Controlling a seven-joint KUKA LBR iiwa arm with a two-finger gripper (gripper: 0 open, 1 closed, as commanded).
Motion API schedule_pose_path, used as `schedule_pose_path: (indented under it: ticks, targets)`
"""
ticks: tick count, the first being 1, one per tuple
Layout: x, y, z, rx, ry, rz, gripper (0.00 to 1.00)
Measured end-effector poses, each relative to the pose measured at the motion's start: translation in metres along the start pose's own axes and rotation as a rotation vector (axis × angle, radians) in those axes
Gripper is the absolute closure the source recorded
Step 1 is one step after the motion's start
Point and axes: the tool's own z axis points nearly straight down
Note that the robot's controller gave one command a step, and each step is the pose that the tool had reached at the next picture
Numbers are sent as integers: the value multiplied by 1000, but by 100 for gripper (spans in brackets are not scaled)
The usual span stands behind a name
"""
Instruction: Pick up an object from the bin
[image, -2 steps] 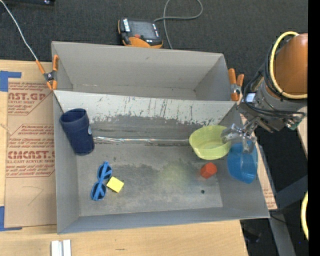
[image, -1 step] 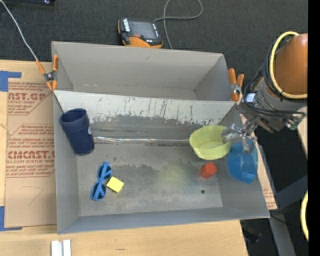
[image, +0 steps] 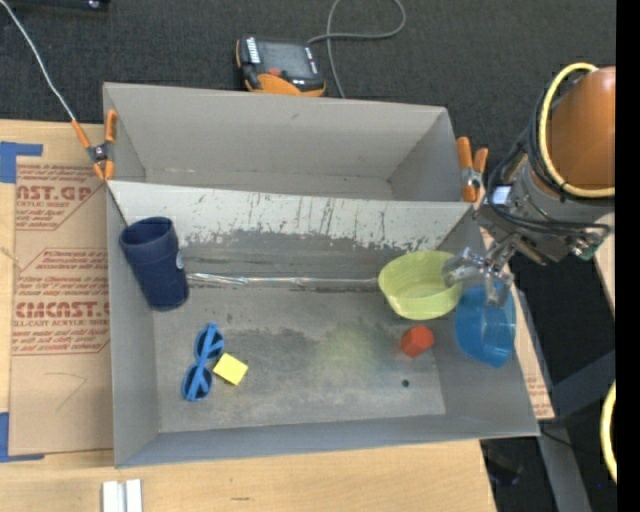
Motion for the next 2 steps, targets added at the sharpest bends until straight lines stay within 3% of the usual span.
schedule_pose_path:
  ticks: [2]
  targets:
    - [0, 0, 0, 0, 0, 0, 100]
